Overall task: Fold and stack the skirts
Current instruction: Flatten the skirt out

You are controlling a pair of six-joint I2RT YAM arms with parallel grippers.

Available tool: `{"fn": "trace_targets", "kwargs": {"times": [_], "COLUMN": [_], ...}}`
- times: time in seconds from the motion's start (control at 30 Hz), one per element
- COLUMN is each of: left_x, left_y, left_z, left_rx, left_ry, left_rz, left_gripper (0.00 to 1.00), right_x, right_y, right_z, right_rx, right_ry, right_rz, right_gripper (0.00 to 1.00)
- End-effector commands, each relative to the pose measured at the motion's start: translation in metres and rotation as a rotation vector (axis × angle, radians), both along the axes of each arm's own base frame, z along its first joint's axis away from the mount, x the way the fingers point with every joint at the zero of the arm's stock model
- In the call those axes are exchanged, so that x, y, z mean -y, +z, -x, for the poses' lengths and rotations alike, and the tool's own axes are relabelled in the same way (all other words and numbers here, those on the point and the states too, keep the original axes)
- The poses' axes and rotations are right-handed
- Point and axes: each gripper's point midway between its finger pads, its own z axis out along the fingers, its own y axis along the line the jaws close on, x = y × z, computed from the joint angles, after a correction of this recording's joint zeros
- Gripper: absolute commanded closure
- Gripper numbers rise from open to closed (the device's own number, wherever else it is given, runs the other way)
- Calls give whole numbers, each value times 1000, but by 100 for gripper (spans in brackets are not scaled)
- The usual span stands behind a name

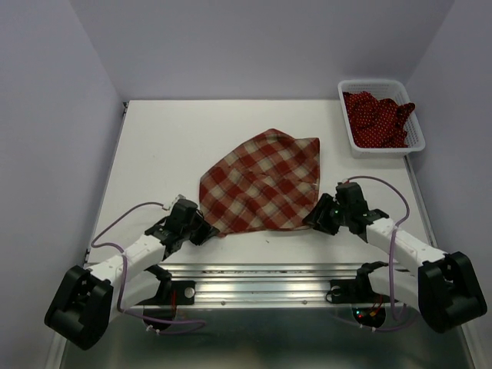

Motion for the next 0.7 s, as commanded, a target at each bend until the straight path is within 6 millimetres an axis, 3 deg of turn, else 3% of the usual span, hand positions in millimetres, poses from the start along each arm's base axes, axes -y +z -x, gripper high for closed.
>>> {"fn": "trace_targets", "kwargs": {"times": [0.0,0.03,0.13,0.17,0.2,0.23,0.27,0.3,0.33,0.43,0.47,0.5,0.53,0.57,0.67], "left_x": [1,-2,-8,-9,-12,-17,-16,-19,-27,-43,-44,-50,-53,-57,-71], "left_y": [24,25,52,63,92,91,129,148,192,252,278,326,346,382,436], "left_z": [-18,-19,-38,-45,-62,-64,-82,-92,-109,-127,-129,-130,-129,-124,-106], "left_rx": [90,99,179,212,286,301,393,455,542,652,697,781,819,893,1032], "left_ry": [-2,-1,24,26,63,72,97,92,154,185,187,205,214,235,259], "left_rz": [-21,-41,-95,-106,-121,-153,-151,-193,-219,-340,-351,-362,-363,-343,-339], "left_gripper": [100,100,100,100,100,100,100,100,100,100,100,100,100,100,100], "right_x": [4,2,-4,-6,-9,-9,-8,-7,-2,7,8,9,11,13,18], "right_y": [-8,-8,10,27,60,82,104,130,172,237,259,297,315,348,385], "right_z": [-14,-14,-27,-37,-57,-69,-79,-88,-104,-117,-117,-117,-115,-108,-97], "right_rx": [21,21,97,160,267,337,404,479,600,767,815,900,942,1012,1092], "right_ry": [-59,-45,-27,-21,-4,-1,0,-6,-26,-66,-69,-70,-76,-84,-78], "right_rz": [26,21,-4,-12,-4,5,16,22,52,87,85,79,71,54,64], "right_gripper": [58,76,99,99,99,99,99,99,99,99,99,99,99,99,99]}}
